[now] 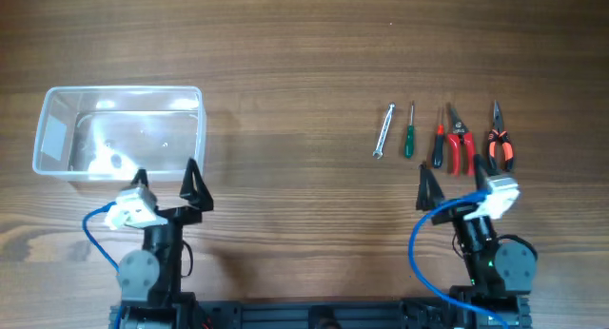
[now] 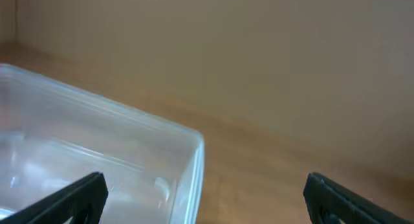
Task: Pack container
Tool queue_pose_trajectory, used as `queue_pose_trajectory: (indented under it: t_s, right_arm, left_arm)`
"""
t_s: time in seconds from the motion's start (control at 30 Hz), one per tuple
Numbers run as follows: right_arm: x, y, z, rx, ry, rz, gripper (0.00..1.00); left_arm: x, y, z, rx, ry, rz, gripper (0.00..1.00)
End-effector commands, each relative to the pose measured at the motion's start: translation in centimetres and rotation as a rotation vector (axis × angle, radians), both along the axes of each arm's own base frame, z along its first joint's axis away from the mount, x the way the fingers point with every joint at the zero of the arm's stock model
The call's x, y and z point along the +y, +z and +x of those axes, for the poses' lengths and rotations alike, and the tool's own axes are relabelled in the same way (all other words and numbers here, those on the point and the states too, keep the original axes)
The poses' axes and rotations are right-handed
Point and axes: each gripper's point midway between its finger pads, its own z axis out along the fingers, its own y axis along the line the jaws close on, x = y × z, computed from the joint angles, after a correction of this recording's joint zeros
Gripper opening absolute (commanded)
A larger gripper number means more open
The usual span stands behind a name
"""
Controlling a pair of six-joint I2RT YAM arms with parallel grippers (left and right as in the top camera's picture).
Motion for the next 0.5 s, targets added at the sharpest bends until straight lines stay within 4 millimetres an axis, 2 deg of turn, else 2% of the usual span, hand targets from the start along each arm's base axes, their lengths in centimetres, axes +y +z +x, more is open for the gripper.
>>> queue_pose_trajectory:
  t_s: [0.0, 0.1, 0.2, 0.27, 0.33, 0.43, 0.47]
  right_arm:
    - [0.0, 3.3, -0.5, -0.073, 0.022, 0.163, 1.00]
    - [0.2, 3.8, -0.4, -0.018, 0.025, 0.165, 1.00]
    - [0.1, 3.9, 0.2, 0.138, 0.011, 0.145, 1.00]
    - [0.1, 4.8, 0.9, 0.217, 0.004, 0.165, 1.00]
    - [-0.3, 6.5, 2.0, 0.307, -0.021, 0.174, 1.00]
    - [-1.2, 7.8, 3.8, 0.438, -0.048, 0.084, 1.00]
    - [-1.9, 8.0, 4.7, 0.529, -0.062, 0.043, 1.00]
  left_arm:
    - [1.1, 5.8, -1.1, -0.125, 0.064, -0.013, 1.00]
    - [1.9, 7.4, -1.0, -0.063, 0.112, -0.002, 1.00]
    - [3.3, 9.4, 0.0, 0.051, 0.196, 0.028, 1.00]
    - [4.0, 11.7, 1.4, 0.118, 0.219, 0.121, 1.00]
    - [5.2, 14.0, 3.0, 0.204, 0.253, 0.183, 1.00]
    - [6.5, 15.7, 5.5, 0.362, 0.209, 0.242, 1.00]
    - [7.1, 15.9, 6.6, 0.423, 0.170, 0.223, 1.00]
